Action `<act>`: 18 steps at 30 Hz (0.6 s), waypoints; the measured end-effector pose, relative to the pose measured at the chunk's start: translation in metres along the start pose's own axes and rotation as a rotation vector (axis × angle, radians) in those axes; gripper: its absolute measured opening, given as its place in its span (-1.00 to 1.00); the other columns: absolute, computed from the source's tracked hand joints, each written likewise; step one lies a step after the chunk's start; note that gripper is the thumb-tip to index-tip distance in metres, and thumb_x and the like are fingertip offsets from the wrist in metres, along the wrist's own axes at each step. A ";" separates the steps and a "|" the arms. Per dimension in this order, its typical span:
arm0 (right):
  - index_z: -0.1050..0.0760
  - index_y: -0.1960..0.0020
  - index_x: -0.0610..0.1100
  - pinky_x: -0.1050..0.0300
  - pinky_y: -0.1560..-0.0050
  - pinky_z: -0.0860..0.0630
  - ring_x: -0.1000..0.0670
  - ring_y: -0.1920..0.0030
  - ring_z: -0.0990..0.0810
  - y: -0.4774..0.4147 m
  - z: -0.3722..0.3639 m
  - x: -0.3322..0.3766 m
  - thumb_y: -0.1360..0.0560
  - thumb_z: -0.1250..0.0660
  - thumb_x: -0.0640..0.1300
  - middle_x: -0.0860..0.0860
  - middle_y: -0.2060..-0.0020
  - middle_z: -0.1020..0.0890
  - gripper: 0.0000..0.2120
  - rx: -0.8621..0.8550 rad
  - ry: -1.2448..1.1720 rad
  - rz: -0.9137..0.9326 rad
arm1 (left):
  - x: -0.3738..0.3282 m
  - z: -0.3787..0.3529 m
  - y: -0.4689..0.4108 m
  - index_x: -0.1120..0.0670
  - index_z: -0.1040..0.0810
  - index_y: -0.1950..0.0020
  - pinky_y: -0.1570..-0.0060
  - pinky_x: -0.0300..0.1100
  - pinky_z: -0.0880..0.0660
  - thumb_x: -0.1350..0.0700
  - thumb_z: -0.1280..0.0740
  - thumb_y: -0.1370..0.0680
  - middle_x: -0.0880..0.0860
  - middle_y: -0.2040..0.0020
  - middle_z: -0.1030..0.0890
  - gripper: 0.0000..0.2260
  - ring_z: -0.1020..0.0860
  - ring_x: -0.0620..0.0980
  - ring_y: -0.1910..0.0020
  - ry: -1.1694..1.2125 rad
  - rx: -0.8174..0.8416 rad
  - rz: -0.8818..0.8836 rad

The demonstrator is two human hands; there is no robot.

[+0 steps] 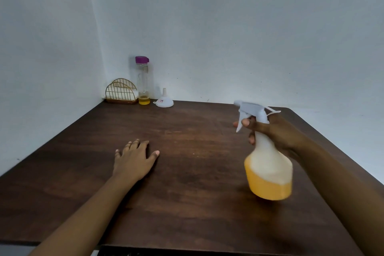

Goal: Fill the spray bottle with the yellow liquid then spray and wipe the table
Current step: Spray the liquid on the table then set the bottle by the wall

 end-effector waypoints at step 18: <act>-0.55 0.21 -0.11 0.19 0.27 -0.44 0.02 0.27 -0.47 -0.064 -0.073 0.020 -0.46 -0.39 -0.20 -0.04 0.31 -0.51 -0.92 -0.001 -0.226 0.027 | -0.110 0.014 0.024 -0.24 -0.24 -0.31 -0.10 -0.22 -0.43 -0.08 -0.60 -0.19 -0.12 -0.21 -0.44 -0.19 -0.44 -0.06 -0.20 0.877 0.026 -0.422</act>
Point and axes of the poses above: each hand's wrist, its own y-axis away from the middle knuckle, its own z-axis out of the back of the hand, x = y × z, the point moved 3 cm from there along -y, towards the middle knuckle
